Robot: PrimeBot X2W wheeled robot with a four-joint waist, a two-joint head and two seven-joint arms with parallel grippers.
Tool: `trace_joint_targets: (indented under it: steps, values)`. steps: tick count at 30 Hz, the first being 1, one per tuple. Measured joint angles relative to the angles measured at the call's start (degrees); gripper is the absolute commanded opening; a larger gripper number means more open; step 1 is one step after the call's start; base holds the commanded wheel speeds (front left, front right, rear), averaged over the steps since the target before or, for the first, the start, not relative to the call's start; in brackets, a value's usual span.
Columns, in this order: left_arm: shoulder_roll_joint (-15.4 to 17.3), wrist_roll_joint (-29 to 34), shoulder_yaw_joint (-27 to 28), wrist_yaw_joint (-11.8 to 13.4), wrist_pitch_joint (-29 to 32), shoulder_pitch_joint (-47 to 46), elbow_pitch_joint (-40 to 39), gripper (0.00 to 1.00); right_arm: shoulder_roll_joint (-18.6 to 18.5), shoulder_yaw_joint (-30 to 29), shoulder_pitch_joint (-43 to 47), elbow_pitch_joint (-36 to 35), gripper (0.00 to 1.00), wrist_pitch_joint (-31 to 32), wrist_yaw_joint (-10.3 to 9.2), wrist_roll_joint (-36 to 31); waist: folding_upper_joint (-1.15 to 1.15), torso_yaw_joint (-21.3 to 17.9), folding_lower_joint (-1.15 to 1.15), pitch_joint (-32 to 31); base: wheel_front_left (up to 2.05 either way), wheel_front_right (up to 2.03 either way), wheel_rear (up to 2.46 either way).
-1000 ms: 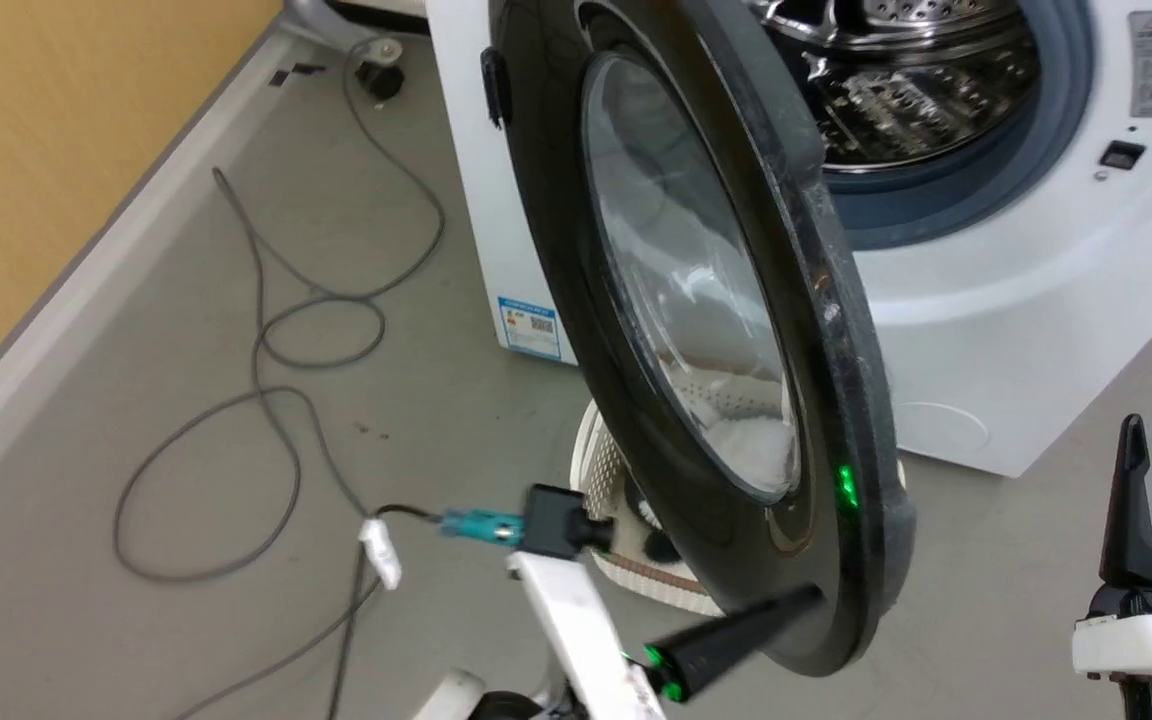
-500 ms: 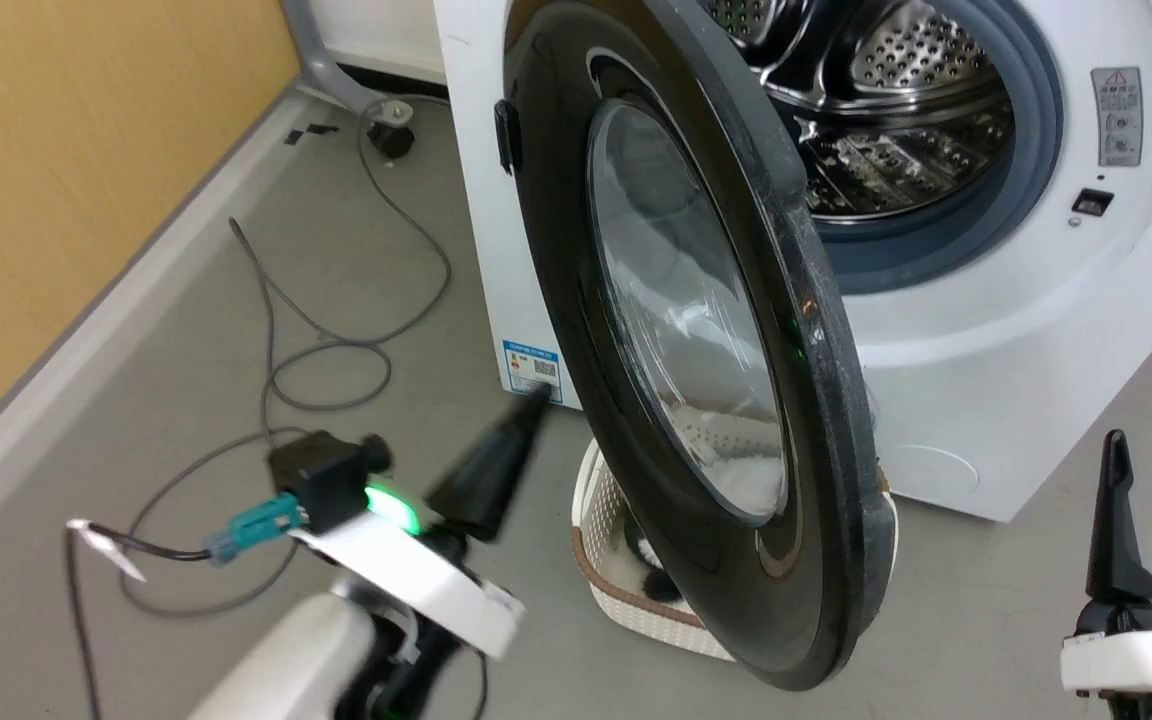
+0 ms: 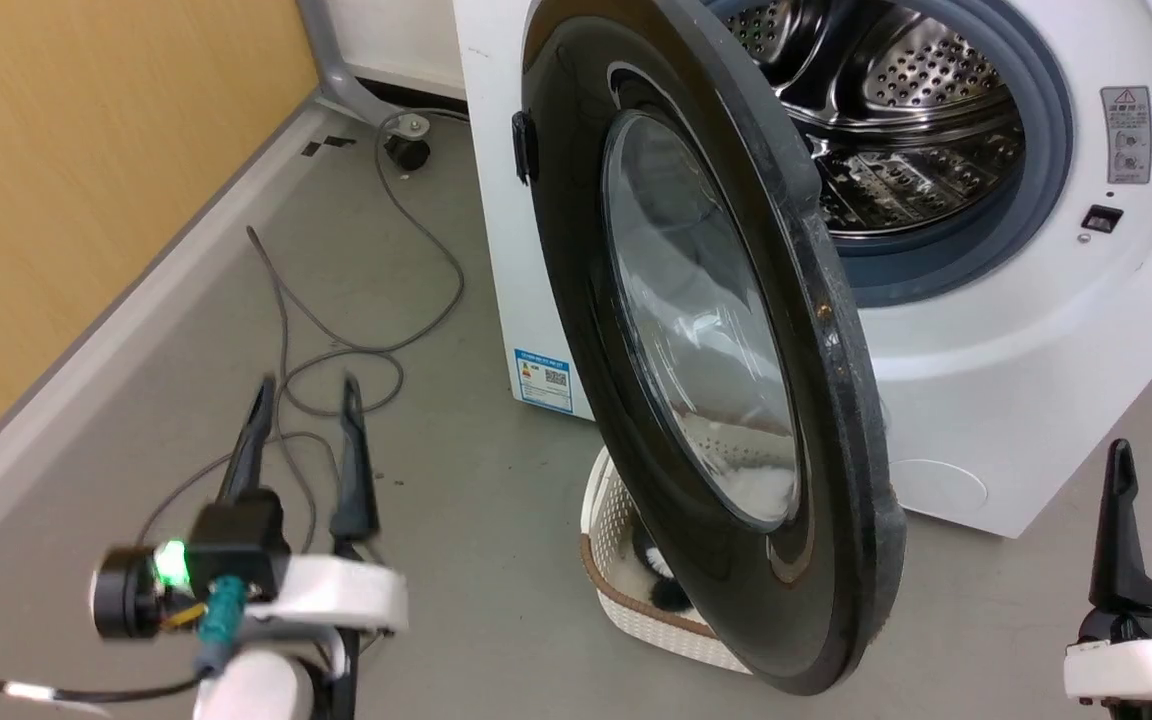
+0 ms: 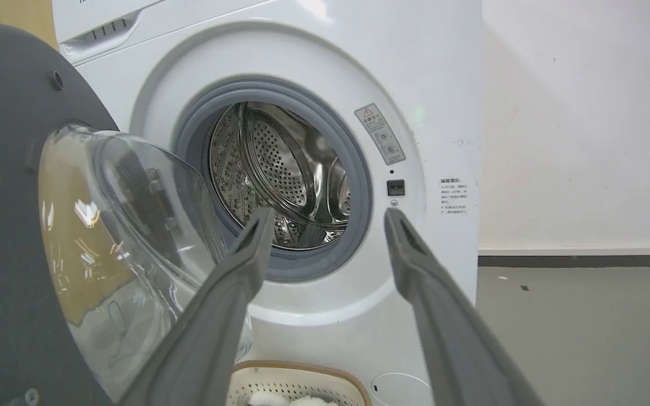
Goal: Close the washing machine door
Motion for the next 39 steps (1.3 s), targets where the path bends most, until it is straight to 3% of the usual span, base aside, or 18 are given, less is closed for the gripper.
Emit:
trace_joint_targets:
  steps: [6, 7, 8, 19, 27, 33, 39]
  values:
    - [-2.1, 3.5, 1.3, -0.1, 0.0, 3.7, 1.7, 1.00, 0.0, 0.5, -0.1, -0.1, 1.00, 0.0, 0.00, 0.1, 0.00, 0.2, 0.00, 0.0, 0.00, 0.00, 0.00]
    - [-2.3, 4.0, 1.4, -0.4, 0.0, 4.0, 1.7, 1.00, 0.0, 0.4, -0.3, -0.4, 0.38, 0.0, 0.00, -0.1, 0.00, 0.2, 0.00, -0.1, 0.00, 0.00, 0.00]
    - [-2.5, 4.3, 1.6, -0.7, 0.0, 4.4, 1.6, 1.00, 0.0, 0.3, -0.5, -0.8, 0.00, 0.0, 0.00, -0.1, 0.00, 0.3, 0.00, -0.1, 0.00, 0.00, 0.00]
    - [-4.9, 6.5, 4.0, -3.6, 0.0, 5.3, 0.2, 1.00, 0.0, 4.4, -9.8, -13.8, 0.00, 0.0, 0.00, 7.8, 0.00, 0.7, 0.00, -0.4, 0.00, 0.00, 0.00]
    - [-5.7, 7.8, 5.4, -4.7, 0.0, 5.5, -0.4, 1.00, -0.2, 15.8, -13.7, -24.6, 0.00, -0.1, 0.00, 15.7, 0.00, 0.8, 0.00, -0.7, 0.00, 0.00, 0.00]
    - [-5.9, 8.4, 6.3, -5.1, 0.0, 6.4, -0.5, 1.00, -7.3, 30.4, -13.6, -25.9, 0.00, -0.1, 0.00, 20.3, 0.00, 0.6, 0.00, -1.1, 0.00, 0.00, 0.00]
    - [-6.1, 9.0, 6.7, -5.2, 0.0, 7.1, -0.6, 1.00, -15.4, 44.3, -13.6, -23.5, 0.00, -0.1, 0.00, 20.6, 0.00, -0.3, 0.00, -1.3, 0.00, 0.00, 0.00]
